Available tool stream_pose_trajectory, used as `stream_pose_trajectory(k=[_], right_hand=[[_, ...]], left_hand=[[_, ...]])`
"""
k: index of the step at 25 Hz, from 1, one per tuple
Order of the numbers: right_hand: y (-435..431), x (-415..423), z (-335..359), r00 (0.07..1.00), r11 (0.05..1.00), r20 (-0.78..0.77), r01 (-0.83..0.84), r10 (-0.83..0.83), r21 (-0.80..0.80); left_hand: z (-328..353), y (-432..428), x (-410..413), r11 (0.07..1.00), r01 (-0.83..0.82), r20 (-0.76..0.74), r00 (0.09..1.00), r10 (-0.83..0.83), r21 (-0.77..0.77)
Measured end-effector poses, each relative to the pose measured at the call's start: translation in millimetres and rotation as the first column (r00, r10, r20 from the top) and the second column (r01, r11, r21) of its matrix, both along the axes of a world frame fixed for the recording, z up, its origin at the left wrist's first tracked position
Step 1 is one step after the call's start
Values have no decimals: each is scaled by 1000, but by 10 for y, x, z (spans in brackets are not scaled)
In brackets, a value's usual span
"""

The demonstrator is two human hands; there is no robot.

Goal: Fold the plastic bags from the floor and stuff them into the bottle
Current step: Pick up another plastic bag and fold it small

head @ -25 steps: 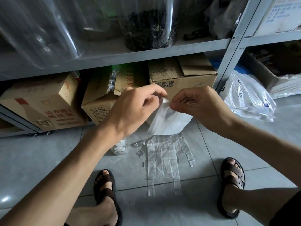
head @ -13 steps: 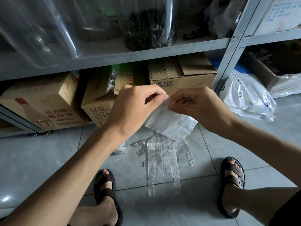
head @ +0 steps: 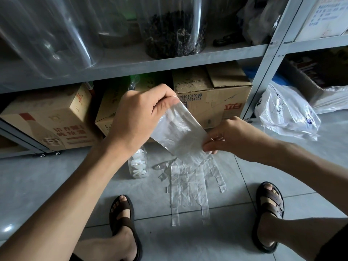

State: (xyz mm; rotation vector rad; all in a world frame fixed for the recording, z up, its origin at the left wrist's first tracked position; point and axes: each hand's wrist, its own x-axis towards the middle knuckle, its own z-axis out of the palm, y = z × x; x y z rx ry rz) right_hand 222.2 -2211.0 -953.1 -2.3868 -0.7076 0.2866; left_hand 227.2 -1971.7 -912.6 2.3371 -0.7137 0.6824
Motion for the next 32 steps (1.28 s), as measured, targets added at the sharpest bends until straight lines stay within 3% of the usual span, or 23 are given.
stream_pose_trajectory(k=[3,9,12,14,15,17,18,19,21,22,25,29,32], right_hand=[[4,-11,10,1000,999,-17,-9,9,-33],[139,-66,114,989,954,-140,85,-46,288],[191,-86,148,983,922,-163,139,-85,362],[221,-95,176,960,856,-245,236,-133,461],[243,-108,186,937,804,-310,305,-159,510],[248,-105,157,862,664,-466,470,-202,582],[249,-102,158,816,599,-537,543,-213,588],[252,-98,156,770,551,-602,603,-212,577],[261,-90,176,681,465,-711,694,-176,550],[259,-84,184,643,428,-750,727,-153,536],[254,-60,191,585,389,-798,776,-145,497],[246,-59,164,549,363,-821,805,-158,469],[273,-89,156,549,319,-818,817,-172,481]], left_hand=[[-31,20,8,999,32,-47,998,-31,12],[-82,-89,-28,992,114,-143,984,-106,56],[-63,-120,-45,990,141,-240,961,-137,-1],[-54,-129,-54,990,57,-359,928,-101,-130],[-53,-133,-53,960,-44,-475,874,-98,-278],[-44,-182,-71,762,-307,-723,629,-286,-570],[-62,-201,-74,680,-413,-776,495,-391,-606],[-82,-217,-79,660,-465,-806,396,-440,-589],[-144,-252,-90,684,-477,-833,299,-465,-552],[-168,-271,-101,704,-470,-846,296,-443,-533],[-224,-281,-122,771,-419,-855,420,-304,-479],[-226,-369,-213,785,-398,-873,323,-365,-475],[-281,-405,-215,828,-377,-898,313,-308,-415]])
